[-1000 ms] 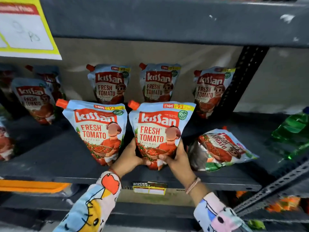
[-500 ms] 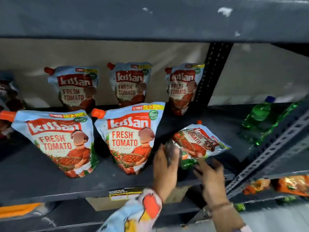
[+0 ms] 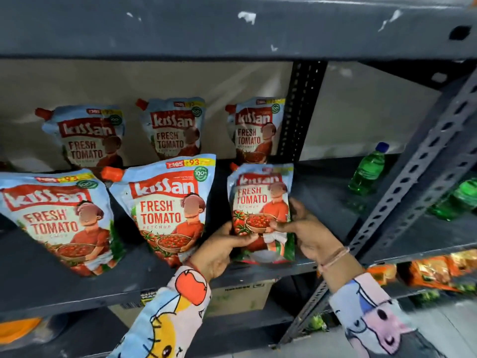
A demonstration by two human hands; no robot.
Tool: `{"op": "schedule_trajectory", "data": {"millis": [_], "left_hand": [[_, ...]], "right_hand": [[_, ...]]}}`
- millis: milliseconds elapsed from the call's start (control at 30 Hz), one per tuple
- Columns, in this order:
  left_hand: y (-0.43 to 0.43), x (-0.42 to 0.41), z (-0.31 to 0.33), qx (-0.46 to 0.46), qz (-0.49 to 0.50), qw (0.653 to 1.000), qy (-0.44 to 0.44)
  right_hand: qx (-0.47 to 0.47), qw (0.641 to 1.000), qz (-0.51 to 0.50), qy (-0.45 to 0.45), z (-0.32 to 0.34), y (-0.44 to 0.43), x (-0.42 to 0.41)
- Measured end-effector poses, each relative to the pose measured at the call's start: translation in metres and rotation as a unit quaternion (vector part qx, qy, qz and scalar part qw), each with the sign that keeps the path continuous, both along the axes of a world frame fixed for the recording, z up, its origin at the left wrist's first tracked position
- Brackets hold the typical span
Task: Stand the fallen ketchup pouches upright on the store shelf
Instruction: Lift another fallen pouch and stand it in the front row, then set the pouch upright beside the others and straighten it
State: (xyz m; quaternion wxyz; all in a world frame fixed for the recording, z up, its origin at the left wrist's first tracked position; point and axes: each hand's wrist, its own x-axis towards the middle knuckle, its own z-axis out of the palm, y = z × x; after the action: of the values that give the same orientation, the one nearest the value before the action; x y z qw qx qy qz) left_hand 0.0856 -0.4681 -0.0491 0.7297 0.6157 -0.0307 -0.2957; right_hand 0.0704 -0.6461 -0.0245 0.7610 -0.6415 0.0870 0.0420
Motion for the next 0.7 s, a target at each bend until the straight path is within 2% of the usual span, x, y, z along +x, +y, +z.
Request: {"op": "schedule_trajectory", "data": {"millis": [133, 233, 367, 467, 700], "left_hand": [[0.007, 0.001, -0.006, 0.053, 0.074, 0.985, -0.148], [0.011, 0.001, -0.02, 0.094, 0.091, 0.97, -0.207], [0.011, 0.004, -0.029, 0.132, 0.078, 0.964, -0.219], [0.006, 0.005, -0.033, 0.154, 0.072, 0.956, -0.24], [-0.031, -0.001, -0.038, 0.18, 0.076, 0.935, -0.296]], "right_hand": [[-0.039, 0.992, 0.015, -0.115, -0.001, 0.011, 0.008], [-0.097, 0.984, 0.012, -0.151, -0.018, 0.02, 0.007], [-0.129, 0.982, 0.035, -0.134, -0.038, 0.016, 0.001], [-0.189, 0.973, 0.064, -0.117, -0.048, 0.012, -0.006], [-0.262, 0.958, -0.003, -0.118, -0.059, -0.019, -0.018]]}}
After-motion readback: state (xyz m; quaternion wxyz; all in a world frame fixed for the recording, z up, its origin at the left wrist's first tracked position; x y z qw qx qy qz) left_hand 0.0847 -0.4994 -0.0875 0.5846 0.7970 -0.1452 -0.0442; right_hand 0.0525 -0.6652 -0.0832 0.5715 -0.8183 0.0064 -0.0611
